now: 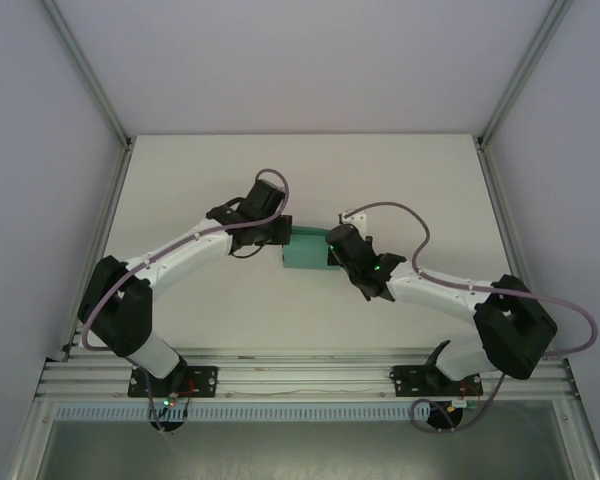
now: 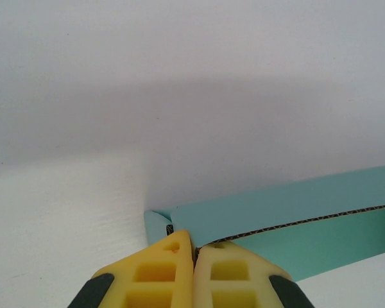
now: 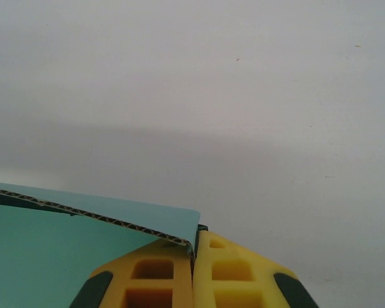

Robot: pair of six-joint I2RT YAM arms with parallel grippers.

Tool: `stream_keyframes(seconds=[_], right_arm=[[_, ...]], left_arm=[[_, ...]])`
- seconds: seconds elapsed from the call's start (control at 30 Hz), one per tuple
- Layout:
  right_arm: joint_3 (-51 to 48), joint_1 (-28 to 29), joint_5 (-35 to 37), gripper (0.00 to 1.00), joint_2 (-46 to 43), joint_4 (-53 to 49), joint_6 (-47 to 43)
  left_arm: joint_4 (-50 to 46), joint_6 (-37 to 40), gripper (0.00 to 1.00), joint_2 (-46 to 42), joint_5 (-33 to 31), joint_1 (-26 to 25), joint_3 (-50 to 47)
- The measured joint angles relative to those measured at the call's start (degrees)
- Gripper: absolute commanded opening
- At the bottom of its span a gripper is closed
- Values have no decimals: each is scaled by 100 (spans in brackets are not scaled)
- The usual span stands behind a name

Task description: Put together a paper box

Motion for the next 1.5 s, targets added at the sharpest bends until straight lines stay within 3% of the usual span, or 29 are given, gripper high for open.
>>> stream_keyframes(seconds=[0.17, 0.43, 0.73, 0.87, 1.03, 1.2, 1.37, 1.5], right_arm=[[-157, 0, 26, 0, -26, 271, -74], [-935, 13, -15, 0, -125, 1617, -568], [-944, 11, 61, 0, -155, 1731, -612], [-1008, 11, -90, 19, -302, 1639, -664], [-957, -17, -162, 57, -577, 1054, -588], [-695, 68, -616, 77, -911, 363, -490], [-437, -50, -603, 77, -1259, 138, -433], [-138, -428, -636, 70, -1246, 37, -295]], left_arm=[[157, 17, 0, -66, 59, 2, -190], [1038, 168, 0, -426, 7, -98, -1054], [1309, 76, 0, -457, -507, -365, -1290], [1294, -11, 0, -555, -527, -407, -1346], [1220, -11, 0, -498, -570, -426, -1318], [1261, -7, 0, -409, -507, -455, -1178], [1263, -2, 0, -404, -487, -466, -1176], [1263, 11, 0, -404, -483, -466, -1176]])
